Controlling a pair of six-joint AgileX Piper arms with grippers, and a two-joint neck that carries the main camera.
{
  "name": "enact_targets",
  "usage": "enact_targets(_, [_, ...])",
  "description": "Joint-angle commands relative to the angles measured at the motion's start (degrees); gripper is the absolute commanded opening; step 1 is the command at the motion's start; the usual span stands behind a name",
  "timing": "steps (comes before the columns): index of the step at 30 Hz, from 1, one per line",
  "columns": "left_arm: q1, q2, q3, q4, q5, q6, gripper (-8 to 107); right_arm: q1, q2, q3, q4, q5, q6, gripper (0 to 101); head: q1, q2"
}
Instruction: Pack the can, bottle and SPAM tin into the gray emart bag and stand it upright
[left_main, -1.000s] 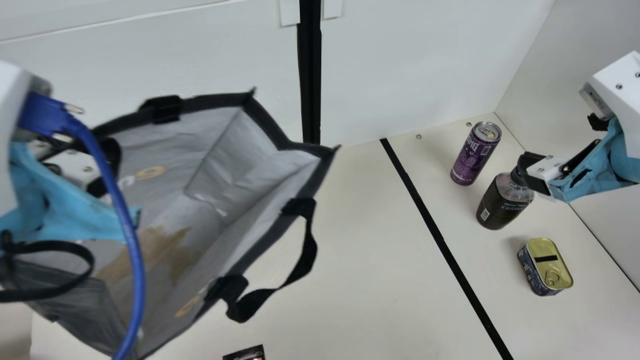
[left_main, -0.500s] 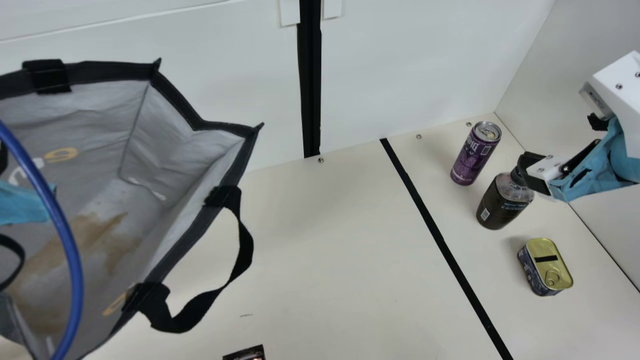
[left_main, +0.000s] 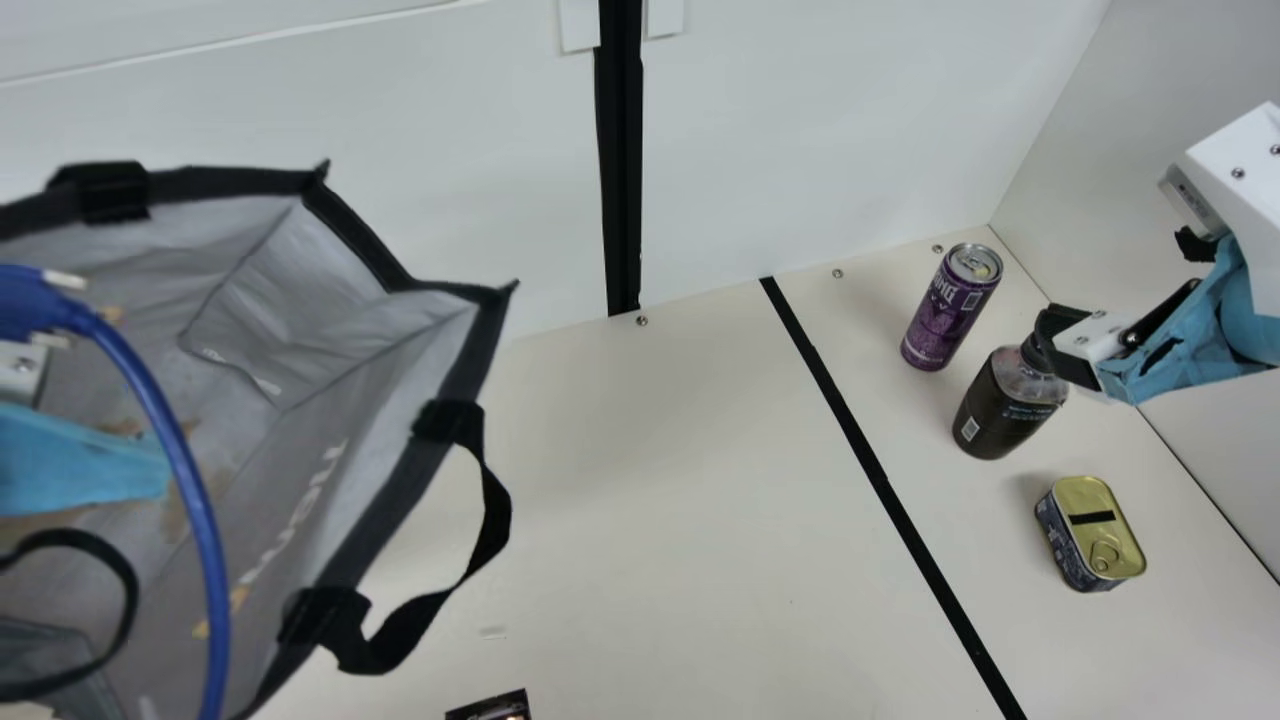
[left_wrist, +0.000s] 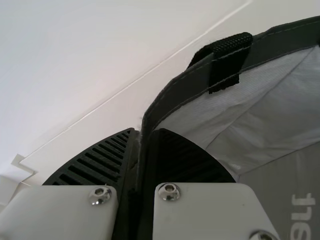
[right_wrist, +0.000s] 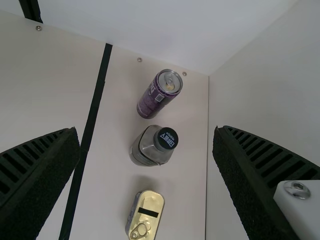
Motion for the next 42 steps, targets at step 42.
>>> enact_targets(42, [-4.67, -1.08, 24.82, -11.16, -2.04, -16.5, -8, 0.0, 0.0, 0.0, 0.0, 0.0, 0.0, 95, -1.3, -0.05])
